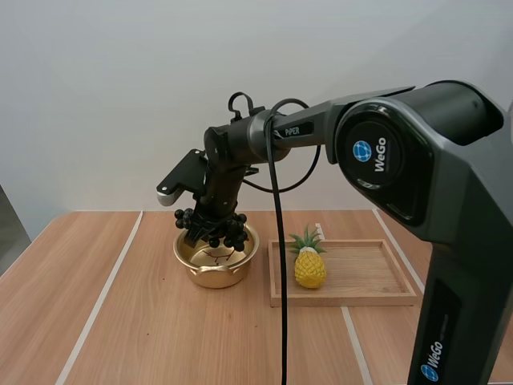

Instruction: Open the pot, put the grape inside, and close it

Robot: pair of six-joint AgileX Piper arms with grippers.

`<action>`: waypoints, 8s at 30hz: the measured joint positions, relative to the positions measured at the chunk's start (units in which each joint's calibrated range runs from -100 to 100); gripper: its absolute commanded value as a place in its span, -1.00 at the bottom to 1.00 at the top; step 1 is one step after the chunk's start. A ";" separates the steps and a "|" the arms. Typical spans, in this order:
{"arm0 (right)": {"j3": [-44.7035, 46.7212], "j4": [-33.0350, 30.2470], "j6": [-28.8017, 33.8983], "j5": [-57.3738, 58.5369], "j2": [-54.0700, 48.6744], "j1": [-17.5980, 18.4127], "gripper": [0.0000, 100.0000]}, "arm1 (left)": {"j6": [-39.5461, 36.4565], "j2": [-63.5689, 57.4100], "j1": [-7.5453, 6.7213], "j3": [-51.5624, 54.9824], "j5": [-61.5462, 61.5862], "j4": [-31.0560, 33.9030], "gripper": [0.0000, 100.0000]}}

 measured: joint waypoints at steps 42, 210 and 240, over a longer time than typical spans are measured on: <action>-1.67 -20.68 23.38 -1.70 7.38 0.04 -1.00 | 0.00 0.00 0.00 0.00 4.23 0.00 -1.00; -1.97 -30.60 41.65 11.21 -56.14 -19.91 -1.00 | -7.81 34.01 0.00 27.16 44.73 -1.49 -1.00; -1.97 -32.15 41.83 11.21 -58.15 -19.91 -1.00 | -1.21 34.25 0.00 65.66 25.80 -7.54 -1.00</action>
